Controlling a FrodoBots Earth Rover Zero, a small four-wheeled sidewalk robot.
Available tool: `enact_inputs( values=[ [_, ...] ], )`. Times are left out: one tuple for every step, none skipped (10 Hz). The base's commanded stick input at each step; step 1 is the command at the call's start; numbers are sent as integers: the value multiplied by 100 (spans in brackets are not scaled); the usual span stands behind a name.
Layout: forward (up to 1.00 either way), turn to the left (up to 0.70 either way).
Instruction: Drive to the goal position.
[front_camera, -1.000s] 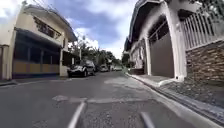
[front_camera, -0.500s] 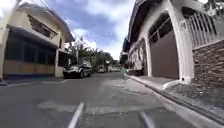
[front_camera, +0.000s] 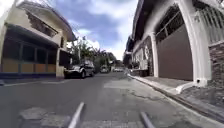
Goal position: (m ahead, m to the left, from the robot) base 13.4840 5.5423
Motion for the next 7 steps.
enact_inputs(
  values=[
    [100,0],
    [100,0],
    [100,0],
    [100,0],
    [100,0],
    [100,0],
    [100,0]
  ],
)
